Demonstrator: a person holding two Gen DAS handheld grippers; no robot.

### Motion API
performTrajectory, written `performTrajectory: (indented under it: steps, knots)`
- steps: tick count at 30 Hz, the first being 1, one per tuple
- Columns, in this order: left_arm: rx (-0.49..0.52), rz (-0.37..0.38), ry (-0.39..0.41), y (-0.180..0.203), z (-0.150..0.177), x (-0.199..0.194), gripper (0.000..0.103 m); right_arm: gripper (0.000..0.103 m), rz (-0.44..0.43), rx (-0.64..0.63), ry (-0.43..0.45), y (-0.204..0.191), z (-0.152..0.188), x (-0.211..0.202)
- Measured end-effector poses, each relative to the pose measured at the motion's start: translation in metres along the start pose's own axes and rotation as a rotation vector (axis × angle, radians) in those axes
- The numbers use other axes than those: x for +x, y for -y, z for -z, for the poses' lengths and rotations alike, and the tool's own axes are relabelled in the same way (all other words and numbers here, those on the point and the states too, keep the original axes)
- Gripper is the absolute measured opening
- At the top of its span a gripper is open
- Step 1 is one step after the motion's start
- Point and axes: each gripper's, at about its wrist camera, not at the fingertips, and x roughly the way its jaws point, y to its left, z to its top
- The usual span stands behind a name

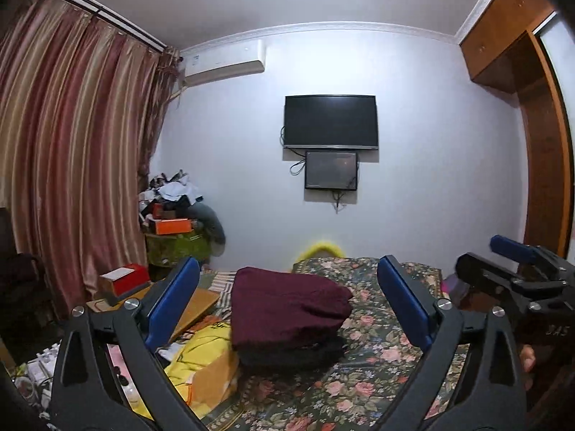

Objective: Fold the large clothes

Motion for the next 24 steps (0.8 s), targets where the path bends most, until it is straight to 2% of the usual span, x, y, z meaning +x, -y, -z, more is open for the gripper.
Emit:
performTrajectory:
  steps: [24]
  knots:
    - [-0.007,-0.036,-0.037,0.005,0.015,0.004,0.101,0.103,0.019,0.010,-0.048,0.003,0.011,-0.002]
